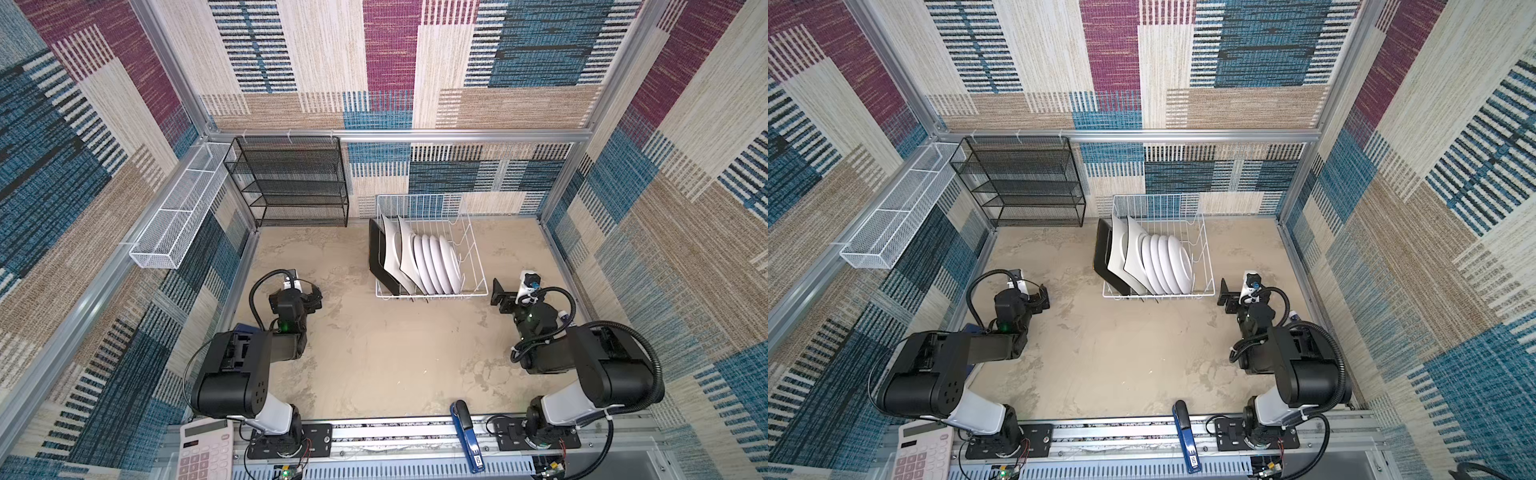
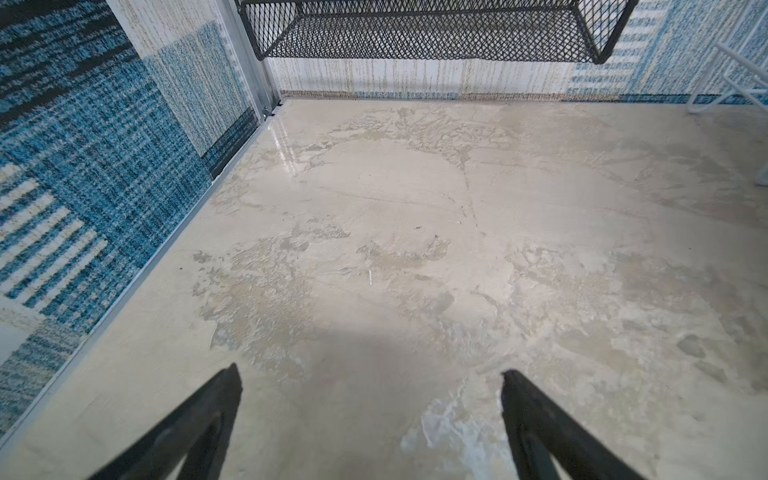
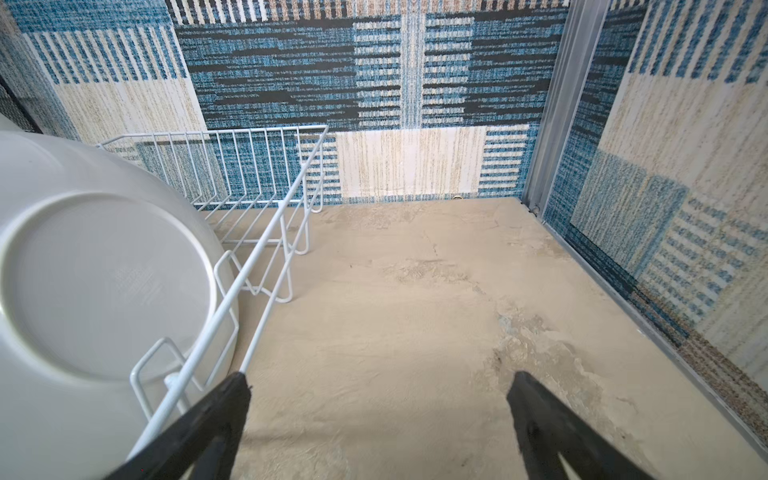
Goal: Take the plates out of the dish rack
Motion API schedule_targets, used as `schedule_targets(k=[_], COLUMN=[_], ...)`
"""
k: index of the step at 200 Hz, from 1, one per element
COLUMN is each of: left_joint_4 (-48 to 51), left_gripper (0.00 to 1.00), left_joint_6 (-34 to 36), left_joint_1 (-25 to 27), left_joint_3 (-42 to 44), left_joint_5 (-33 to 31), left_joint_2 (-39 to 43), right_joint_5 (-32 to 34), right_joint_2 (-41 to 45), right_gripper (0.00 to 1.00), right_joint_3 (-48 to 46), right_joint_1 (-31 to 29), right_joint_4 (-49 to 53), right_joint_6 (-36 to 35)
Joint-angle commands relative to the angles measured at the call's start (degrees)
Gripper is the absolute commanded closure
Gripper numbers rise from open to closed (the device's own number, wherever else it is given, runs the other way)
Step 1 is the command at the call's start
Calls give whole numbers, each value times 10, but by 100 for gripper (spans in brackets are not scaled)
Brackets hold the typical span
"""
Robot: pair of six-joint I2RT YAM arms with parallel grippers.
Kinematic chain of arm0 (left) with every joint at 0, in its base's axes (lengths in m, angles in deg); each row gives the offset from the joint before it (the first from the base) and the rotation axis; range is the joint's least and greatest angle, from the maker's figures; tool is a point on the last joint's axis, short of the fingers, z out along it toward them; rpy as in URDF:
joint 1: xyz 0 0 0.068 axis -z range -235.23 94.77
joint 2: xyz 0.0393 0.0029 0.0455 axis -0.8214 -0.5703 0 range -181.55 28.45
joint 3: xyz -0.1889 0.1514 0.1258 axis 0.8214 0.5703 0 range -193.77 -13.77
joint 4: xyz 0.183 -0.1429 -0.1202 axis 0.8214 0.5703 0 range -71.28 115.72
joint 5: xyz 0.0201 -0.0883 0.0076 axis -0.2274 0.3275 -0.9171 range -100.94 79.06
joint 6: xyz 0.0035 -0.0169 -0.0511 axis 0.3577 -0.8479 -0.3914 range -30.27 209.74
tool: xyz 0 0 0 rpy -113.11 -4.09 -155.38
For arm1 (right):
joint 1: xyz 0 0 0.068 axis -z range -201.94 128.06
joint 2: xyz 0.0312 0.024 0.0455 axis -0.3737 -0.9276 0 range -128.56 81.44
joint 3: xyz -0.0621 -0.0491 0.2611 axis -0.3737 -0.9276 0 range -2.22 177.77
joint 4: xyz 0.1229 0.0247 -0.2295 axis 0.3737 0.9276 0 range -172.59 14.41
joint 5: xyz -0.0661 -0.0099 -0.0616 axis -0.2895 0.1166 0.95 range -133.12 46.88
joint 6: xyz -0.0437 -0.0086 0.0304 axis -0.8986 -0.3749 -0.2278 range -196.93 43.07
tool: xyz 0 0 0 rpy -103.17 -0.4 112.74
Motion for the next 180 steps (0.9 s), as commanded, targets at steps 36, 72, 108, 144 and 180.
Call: schedule_targets(k=[36, 72, 108, 144, 180], left_joint_4=[-9, -9, -9, -8, -4], left_gripper=[0, 0, 0, 0, 0], left_joint_6=[-2, -2, -2, -2, -3], left_joint_1=[0, 0, 0, 0, -1], left_joint_3=[0, 0, 0, 0, -2], left_joint_5=[3, 3, 4, 3, 7], left_joint_2=[2, 2, 2, 2, 1], right_joint_5=[-1, -1, -1, -1, -1], right_joint_2=[-1, -1, 0, -1, -1], right_gripper=[1, 1, 1, 1, 1], right_joint_3=[2, 2, 2, 3, 4], right_joint_1=[0, 0, -1, 0, -1], right_joint_4=[-26, -26, -25, -26, -24], right_joint_6=[-2, -2, -2, -2, -2])
